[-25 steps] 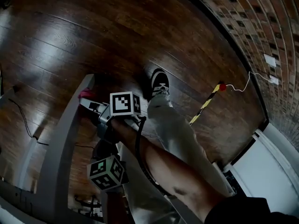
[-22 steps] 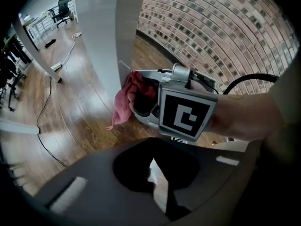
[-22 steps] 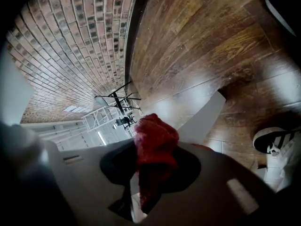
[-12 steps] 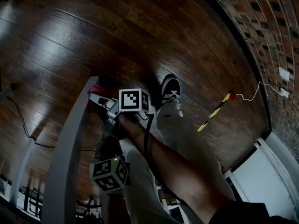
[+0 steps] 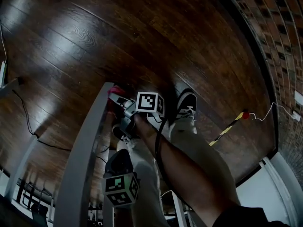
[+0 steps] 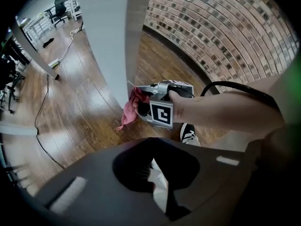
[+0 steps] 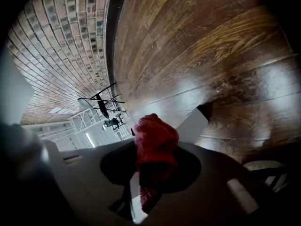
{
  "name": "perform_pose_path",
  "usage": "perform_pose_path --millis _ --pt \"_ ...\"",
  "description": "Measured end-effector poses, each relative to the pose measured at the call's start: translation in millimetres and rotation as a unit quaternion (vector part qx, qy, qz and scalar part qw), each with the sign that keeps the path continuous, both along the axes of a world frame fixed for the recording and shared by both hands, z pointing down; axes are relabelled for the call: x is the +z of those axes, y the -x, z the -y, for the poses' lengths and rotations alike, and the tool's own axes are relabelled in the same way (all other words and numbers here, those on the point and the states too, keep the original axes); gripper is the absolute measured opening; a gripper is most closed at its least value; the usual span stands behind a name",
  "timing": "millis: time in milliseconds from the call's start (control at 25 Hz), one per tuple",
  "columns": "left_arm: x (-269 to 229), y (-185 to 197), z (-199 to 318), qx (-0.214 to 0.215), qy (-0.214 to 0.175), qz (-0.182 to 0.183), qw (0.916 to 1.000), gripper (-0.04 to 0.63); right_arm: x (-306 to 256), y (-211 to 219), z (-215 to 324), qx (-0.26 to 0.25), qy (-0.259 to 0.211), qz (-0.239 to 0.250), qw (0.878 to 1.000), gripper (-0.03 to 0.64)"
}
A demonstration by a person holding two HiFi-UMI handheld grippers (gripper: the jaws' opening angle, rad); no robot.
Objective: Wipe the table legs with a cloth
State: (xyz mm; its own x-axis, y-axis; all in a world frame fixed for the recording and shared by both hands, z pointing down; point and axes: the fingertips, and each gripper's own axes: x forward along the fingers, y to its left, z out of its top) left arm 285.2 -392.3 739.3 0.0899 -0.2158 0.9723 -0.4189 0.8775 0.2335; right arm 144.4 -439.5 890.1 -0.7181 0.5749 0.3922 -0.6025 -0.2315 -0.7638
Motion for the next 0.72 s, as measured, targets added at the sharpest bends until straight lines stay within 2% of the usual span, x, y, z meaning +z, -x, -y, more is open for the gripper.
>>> perform_pose_path --millis 440,640,720 --pt "9.8 1.3 27.0 0.004 0.009 0.004 0.9999 0.002 60.2 -0.3 -3.8 -0.027 0.011 -0.022 0.999 0.095" --pt "16.3 -3.8 31.1 0.003 0.018 -0.001 0.9998 0.003 99.0 4.3 -1.1 -0.076 -0.043 0.002 0.996 0.095" --pt "17.9 -6.3 30.3 0.001 0.024 -0.002 0.9997 0.003 107.4 4.5 -2.0 -0.098 -0.046 0.003 0.994 0.095"
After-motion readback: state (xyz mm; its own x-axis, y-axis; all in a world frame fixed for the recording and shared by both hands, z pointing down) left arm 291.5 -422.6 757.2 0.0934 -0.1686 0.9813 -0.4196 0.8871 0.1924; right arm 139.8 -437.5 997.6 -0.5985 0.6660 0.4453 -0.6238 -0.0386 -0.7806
